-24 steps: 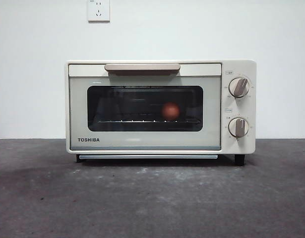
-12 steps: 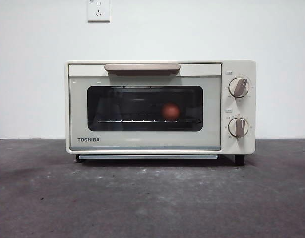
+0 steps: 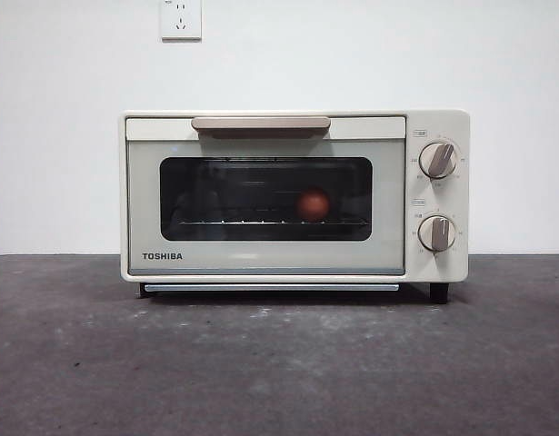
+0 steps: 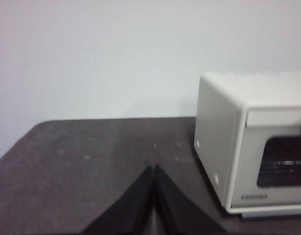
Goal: Eggoven
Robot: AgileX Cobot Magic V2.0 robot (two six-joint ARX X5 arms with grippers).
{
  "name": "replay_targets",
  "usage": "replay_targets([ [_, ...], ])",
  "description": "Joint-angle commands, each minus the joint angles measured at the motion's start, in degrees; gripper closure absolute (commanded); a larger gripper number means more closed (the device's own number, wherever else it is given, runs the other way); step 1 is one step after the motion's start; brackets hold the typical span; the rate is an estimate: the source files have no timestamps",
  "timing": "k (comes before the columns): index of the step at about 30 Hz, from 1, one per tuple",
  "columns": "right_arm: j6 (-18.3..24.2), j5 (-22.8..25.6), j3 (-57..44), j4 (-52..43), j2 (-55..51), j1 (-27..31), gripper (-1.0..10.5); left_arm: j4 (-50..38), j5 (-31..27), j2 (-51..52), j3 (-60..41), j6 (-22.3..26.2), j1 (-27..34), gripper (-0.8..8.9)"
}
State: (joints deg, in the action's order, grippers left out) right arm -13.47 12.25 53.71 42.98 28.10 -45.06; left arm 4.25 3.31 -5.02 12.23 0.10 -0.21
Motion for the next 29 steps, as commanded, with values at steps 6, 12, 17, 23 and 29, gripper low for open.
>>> replay_targets([
  [6,0.5,0.3,0.5,-0.7,0.2,-0.6,9.4,-0.5,0.0,4.9,-8.6,0.4,0.3,8.06],
  [12,0.4,0.3,0.5,-0.8,0.2,-0.6,9.4,2.1,0.0,4.9,-12.1,0.3,0.3,8.06],
  [17,0.4,0.2,0.5,-0.7,0.2,-0.6,9.4,5.7,0.1,4.9,-12.1,0.4,0.3,8.06],
  [23,0.4,0.3,0.5,-0.7,0.2,-0.6,9.4,5.3,0.1,4.8,-12.1,0.4,0.3,8.06],
  [29,0.4,0.3,0.5,-0.7,0.2,-0.6,9.4,5.0,0.1,4.9,-12.1,0.4,0.3,8.06],
])
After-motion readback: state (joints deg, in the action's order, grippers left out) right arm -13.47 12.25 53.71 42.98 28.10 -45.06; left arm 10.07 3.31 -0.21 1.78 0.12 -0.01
